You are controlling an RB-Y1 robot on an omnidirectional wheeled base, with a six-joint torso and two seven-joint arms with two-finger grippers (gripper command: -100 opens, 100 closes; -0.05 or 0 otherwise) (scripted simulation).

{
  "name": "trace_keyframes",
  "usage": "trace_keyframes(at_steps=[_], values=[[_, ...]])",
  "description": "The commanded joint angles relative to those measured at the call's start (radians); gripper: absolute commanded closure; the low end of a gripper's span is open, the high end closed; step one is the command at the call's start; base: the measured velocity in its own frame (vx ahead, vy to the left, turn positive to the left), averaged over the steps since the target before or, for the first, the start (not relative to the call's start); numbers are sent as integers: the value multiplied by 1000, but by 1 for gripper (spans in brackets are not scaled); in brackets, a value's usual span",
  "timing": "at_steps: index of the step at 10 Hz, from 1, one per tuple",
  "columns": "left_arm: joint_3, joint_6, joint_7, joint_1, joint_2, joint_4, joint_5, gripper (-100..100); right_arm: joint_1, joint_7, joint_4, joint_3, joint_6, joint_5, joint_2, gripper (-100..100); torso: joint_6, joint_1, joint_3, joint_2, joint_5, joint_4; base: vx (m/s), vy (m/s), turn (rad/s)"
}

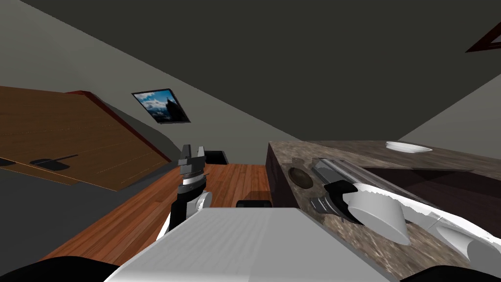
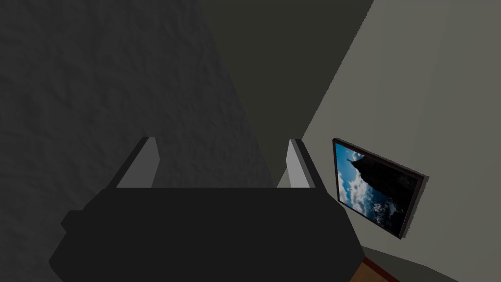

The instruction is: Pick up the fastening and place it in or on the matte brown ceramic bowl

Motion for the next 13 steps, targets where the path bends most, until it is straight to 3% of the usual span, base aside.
trace_keyframes(at_steps=[1,6,13], values=[[0,0,0,0,0,0,0,0,5,-16,-5,-34,21,-30,-26,100,0,0,0,0,0,0,113,34,-24],[0,0,0,0,0,0,0,0,-18,16,10,-96,58,-123,-65,100,1,-1,2,3,0,1,77,29,-34],[0,0,0,0,0,0,0,0,-57,112,54,-181,98,-268,-109,100,1,-6,2,4,-1,1,59,-24,-37]])
